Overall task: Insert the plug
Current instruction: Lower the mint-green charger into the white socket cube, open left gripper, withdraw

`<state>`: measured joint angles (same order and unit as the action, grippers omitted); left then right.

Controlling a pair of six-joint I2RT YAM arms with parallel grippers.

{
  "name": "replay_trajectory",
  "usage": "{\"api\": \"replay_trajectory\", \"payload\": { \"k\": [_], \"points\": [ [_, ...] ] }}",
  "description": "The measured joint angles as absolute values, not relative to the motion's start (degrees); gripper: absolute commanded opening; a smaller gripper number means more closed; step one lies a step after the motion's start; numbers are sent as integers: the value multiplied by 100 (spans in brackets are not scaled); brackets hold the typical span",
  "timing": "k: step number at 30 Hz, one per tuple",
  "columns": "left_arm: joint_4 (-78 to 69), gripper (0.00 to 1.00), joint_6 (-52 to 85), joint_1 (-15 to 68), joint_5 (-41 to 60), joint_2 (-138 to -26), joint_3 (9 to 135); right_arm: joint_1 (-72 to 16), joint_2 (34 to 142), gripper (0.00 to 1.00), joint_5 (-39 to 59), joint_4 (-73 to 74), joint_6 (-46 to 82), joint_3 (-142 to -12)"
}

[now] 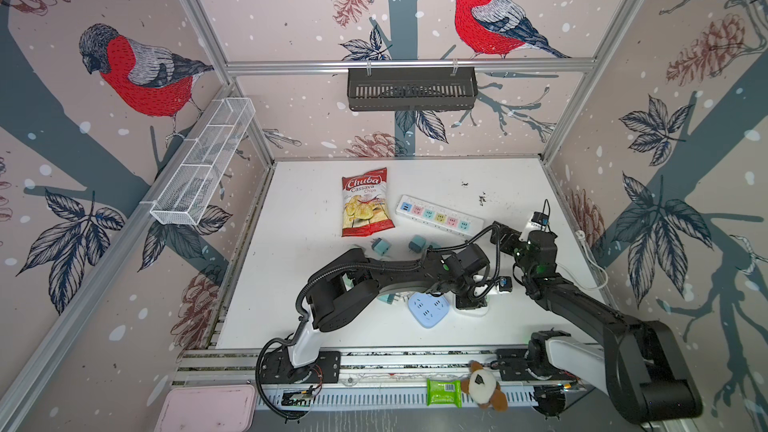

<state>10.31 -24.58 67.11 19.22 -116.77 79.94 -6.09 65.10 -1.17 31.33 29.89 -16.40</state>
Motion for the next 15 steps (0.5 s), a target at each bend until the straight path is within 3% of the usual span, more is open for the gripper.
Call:
{"api": "replay_trajectory", "payload": {
  "k": [15],
  "points": [
    [615,0,-2421,6696,1894,-11695,7797,-622,6458,100,-139,3131,2991,-1614]
  ]
}}
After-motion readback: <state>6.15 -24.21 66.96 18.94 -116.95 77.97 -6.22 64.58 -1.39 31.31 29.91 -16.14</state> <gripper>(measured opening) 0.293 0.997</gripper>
